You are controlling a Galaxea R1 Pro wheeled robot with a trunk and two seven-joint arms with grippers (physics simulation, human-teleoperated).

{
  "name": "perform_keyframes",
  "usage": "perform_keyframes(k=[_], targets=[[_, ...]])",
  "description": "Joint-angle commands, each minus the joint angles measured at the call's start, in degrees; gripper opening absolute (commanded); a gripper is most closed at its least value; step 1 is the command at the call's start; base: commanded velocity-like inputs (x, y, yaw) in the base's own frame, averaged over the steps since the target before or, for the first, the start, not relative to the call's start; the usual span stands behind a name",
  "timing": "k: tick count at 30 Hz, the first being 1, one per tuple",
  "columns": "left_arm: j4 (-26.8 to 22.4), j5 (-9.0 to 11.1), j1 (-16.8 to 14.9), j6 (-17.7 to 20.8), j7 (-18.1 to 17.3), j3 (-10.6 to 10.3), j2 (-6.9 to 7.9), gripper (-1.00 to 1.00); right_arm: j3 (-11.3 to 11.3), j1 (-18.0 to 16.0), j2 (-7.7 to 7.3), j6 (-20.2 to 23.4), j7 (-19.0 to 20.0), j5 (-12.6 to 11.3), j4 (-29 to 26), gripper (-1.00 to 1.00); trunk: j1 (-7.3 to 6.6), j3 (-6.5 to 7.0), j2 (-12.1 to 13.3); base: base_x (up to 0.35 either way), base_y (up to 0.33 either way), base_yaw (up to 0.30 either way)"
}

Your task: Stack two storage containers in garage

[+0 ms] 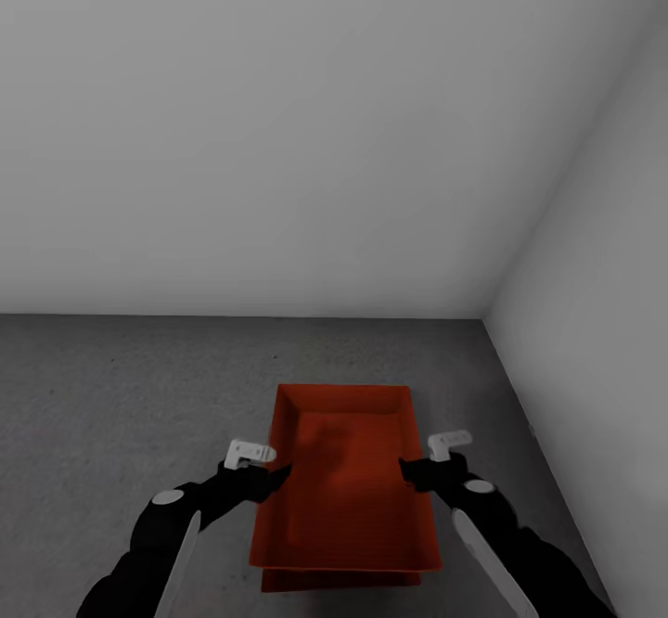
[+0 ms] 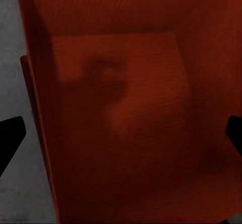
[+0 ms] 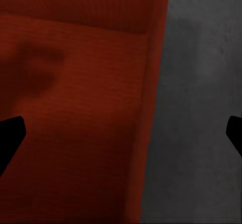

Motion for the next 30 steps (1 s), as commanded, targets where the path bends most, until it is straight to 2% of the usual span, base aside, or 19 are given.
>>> perform_keyframes(k=[1, 6, 14, 30], targets=[[-0.08, -0.34, 0.37, 0.25, -0.59, 0.07, 0.31, 1.00, 0.23, 0.56, -0.30, 0.07, -0.21, -0.59, -0.45, 1.00, 0.00, -0.04, -0.02, 0.000, 0.000, 0.000], [-0.05, -0.30, 1.07, 0.24, -0.87, 0.07, 1.40, 1.00, 0.30, 2.20, -0.93, 0.19, 1.07, -0.64, -1.49, 1.00, 0.00, -0.04, -0.02, 0.000, 0.000, 0.000], [0.07, -0.16, 1.32, 0.28, -0.96, 0.07, 2.01, 1.00, 0.25, 2.72, -1.13, 0.82, 1.43, -0.99, -1.03, 1.00, 0.00, -0.04, -0.02, 0.000, 0.000, 0.000], [0.27, -0.01, 1.35, 0.34, -0.96, 0.07, 2.19, 1.00, 0.23, 2.81, -1.13, 0.68, 1.32, -1.90, -0.31, 1.00, 0.00, 0.45, -0.02, 0.000, 0.000, 0.000]])
